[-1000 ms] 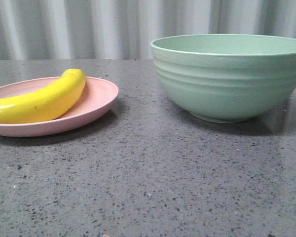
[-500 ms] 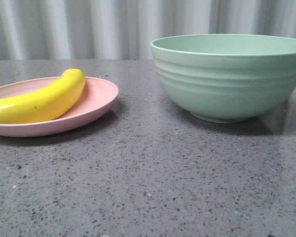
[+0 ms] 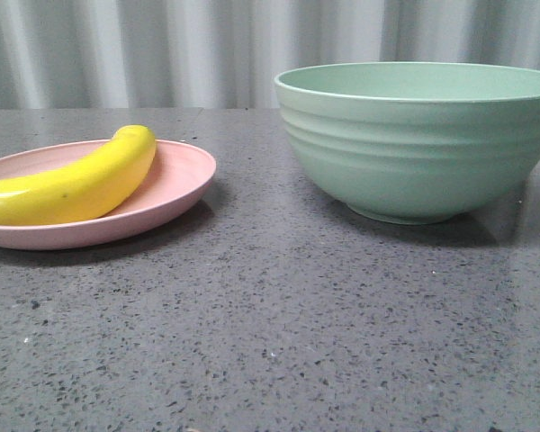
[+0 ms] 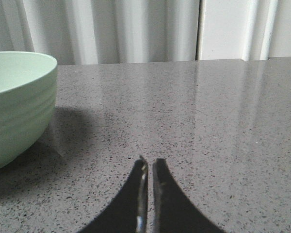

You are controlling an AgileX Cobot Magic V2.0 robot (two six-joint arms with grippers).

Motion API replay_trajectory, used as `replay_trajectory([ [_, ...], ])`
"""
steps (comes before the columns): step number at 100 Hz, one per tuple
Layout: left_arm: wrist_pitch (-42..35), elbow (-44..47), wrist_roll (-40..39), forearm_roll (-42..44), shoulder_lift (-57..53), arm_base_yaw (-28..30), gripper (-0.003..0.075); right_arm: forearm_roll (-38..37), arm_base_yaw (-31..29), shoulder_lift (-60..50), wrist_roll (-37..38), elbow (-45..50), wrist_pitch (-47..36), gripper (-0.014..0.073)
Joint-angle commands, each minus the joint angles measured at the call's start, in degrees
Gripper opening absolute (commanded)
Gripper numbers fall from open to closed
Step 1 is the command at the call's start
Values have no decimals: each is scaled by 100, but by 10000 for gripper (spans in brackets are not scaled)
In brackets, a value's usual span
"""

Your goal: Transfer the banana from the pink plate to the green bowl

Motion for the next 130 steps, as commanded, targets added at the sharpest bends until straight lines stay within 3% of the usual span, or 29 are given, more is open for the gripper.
replay_trajectory([
  [1, -545, 43, -16, -47, -164, 8, -20, -24, -42, -135, -42, 114, -487, -65],
  [17, -545, -163, -16, -377, -34, 8, -20, -24, -42, -125, -42, -154, -433, -65],
  [38, -345, -957, -16, -179, 715, 8, -20, 82, -42, 193, -42, -886, 405, -65],
  [61, -422, -1837, -16, -169, 1806, 8, -20, 265, -42, 1201, -42, -1602, 757, -63],
  [75, -441, -2190, -16, -169, 2314, 8, -20, 345, -42, 1937, -42, -2233, 1457, -62],
  [91, -905, -2301, -16, -169, 2785, 8, -10, 468, -42, 2691, -42, -2788, 1796, -63],
  [101, -1263, -2301, -16, -169, 2956, 8, 110, 469, -42, 2933, -42, -2823, 1453, -64],
  [116, -1637, -2301, -16, -169, 3072, 8, 425, 534, -42, 3164, -42, -2823, 1455, -64],
  [122, -1730, -2301, -16, -183, 3111, 8, 465, 602, -42, 3200, -42, -2823, 1466, -64],
  [130, -1762, -2301, -16, -183, 3133, 8, 450, 673, -42, 3228, -42, -2823, 1466, -64],
])
